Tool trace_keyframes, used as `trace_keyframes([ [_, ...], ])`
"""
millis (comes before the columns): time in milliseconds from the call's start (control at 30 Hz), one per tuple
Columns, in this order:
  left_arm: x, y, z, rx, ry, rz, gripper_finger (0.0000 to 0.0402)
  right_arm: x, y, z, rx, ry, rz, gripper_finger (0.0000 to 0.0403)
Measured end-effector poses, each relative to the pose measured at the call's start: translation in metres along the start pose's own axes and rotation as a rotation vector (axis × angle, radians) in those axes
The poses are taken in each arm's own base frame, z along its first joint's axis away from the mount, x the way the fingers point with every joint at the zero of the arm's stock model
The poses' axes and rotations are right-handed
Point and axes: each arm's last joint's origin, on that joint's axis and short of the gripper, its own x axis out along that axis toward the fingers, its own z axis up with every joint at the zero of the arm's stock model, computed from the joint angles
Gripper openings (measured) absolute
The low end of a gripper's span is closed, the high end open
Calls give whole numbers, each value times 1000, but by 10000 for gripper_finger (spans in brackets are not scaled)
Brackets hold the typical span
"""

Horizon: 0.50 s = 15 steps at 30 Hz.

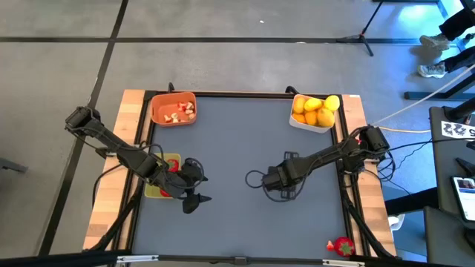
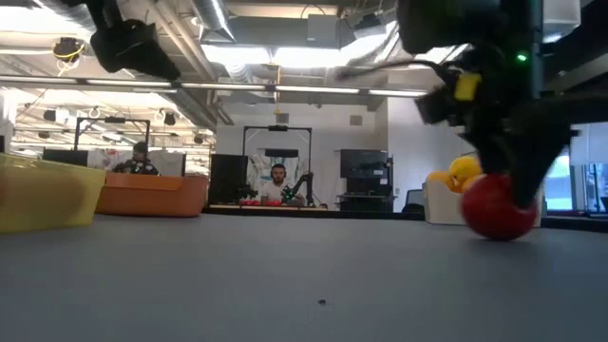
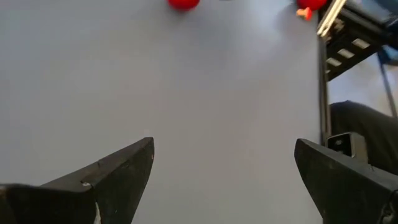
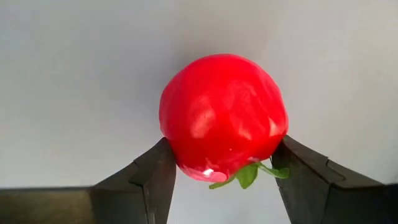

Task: Sort produce into baskets
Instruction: Put the red tomato into the yellow bin

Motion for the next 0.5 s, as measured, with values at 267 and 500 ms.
trace_keyframes([
  [267, 14, -4, 0, 30, -72, 48, 382, -5, 10, 22, 44, -224, 110, 225],
  [500, 48, -12, -10, 24, -83, 47, 382, -9, 17, 39, 71, -386, 204, 225],
])
